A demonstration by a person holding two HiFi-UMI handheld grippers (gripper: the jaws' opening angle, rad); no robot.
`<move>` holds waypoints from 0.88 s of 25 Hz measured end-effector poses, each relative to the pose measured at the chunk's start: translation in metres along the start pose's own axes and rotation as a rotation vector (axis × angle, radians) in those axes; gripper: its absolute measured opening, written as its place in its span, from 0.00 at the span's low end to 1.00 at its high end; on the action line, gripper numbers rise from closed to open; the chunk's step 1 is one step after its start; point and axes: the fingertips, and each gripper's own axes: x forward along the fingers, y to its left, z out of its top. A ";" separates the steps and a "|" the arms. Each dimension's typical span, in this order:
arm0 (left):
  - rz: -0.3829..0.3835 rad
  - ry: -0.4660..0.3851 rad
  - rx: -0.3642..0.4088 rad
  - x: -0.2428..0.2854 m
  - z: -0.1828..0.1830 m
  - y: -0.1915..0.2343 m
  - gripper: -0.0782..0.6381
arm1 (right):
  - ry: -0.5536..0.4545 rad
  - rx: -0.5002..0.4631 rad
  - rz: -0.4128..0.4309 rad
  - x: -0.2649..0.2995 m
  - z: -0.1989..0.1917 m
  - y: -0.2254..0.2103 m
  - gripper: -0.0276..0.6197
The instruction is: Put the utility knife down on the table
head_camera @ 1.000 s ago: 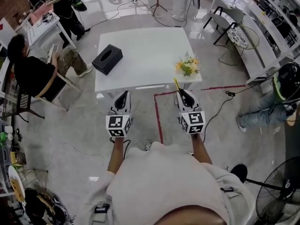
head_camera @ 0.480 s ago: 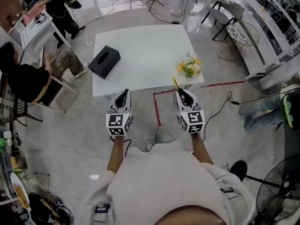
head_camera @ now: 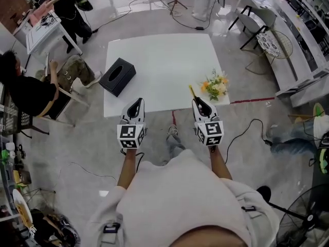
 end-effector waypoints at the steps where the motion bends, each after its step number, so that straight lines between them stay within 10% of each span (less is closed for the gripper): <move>1: 0.005 0.001 0.004 0.008 0.002 0.003 0.14 | -0.001 0.000 0.006 0.009 0.002 -0.004 0.17; 22: 0.079 0.011 0.024 0.181 0.057 0.068 0.14 | -0.027 0.005 0.092 0.186 0.060 -0.101 0.17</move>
